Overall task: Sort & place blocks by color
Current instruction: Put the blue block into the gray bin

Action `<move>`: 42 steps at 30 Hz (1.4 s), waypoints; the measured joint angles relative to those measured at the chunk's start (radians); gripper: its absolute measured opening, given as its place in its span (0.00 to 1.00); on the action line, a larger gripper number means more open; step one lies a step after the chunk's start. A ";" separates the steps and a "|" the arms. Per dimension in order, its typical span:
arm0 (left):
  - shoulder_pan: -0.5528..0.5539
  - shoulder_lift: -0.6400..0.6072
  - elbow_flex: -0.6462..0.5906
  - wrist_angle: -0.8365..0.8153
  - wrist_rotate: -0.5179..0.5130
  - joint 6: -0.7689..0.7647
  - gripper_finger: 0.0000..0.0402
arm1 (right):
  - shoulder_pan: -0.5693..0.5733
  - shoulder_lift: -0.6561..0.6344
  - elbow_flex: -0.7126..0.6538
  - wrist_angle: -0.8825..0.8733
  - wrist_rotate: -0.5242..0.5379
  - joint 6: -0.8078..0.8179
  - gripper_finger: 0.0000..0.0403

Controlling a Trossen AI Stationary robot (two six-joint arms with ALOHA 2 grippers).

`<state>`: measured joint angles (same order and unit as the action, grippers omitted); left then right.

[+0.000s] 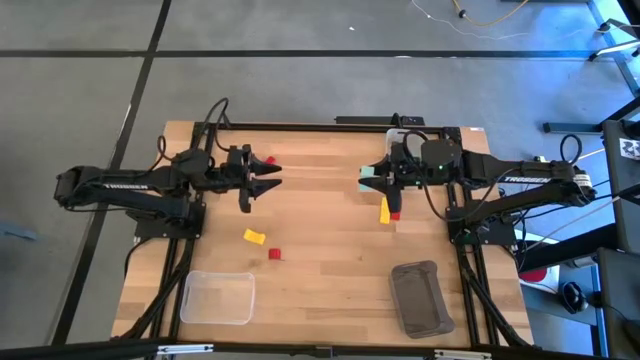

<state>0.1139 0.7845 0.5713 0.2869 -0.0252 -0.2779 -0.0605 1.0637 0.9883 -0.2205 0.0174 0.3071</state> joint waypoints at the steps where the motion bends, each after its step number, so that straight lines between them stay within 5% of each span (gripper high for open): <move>1: 0.000 0.000 0.000 0.000 0.000 0.000 0.46 | 0.000 0.000 0.000 -0.001 0.000 0.002 0.33; 17: 0.000 0.000 0.000 -0.003 0.000 0.000 0.46 | -0.073 0.000 0.000 -0.027 0.072 0.113 0.33; 34: 0.000 0.000 0.000 -0.003 -0.018 0.001 0.46 | -0.374 0.001 0.000 -0.688 0.382 0.247 0.33; 42: 0.000 0.000 0.000 -0.003 -0.018 0.000 0.46 | -0.511 0.023 -0.090 -0.518 0.327 0.242 0.33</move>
<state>0.1139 0.7849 0.5713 0.2840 -0.0433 -0.2775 -0.5717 1.0863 0.8980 -0.7388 0.3446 0.5487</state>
